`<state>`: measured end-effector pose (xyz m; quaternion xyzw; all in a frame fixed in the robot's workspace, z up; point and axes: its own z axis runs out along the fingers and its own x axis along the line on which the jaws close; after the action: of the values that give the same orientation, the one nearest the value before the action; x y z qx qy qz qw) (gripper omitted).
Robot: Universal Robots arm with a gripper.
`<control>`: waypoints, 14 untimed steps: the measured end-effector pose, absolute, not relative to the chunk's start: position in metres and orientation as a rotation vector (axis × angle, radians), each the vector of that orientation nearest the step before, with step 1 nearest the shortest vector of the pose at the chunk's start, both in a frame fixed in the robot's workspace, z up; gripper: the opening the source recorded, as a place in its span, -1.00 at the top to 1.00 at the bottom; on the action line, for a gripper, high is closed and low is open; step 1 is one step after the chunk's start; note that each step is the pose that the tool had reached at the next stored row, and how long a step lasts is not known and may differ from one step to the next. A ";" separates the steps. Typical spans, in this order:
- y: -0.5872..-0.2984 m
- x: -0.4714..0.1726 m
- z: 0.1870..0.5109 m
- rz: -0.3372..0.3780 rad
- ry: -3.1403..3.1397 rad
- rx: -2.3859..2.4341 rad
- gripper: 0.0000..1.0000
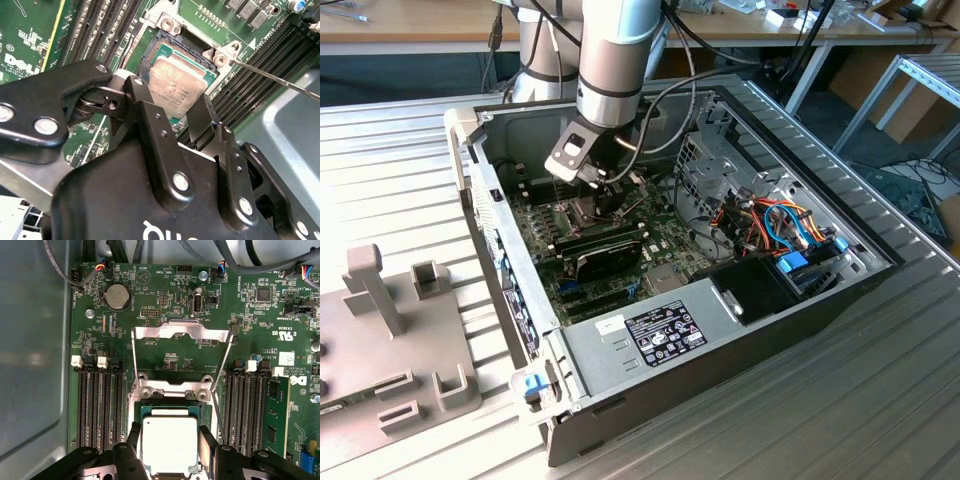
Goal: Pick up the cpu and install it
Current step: 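Place the cpu into insertion slot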
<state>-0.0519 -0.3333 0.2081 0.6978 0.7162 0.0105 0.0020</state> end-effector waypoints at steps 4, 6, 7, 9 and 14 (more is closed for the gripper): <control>-0.333 -0.052 0.207 0.033 2.247 2.189 -0.09; -0.334 -0.052 0.207 0.033 2.247 2.190 -0.09; -0.334 -0.052 0.206 0.033 2.247 2.190 -0.09; -0.334 -0.052 0.206 0.033 2.247 2.189 -0.09; -0.334 -0.052 0.206 0.034 2.247 2.189 -0.09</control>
<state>-0.0522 -0.3337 0.2058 0.6978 0.7162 0.0107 0.0020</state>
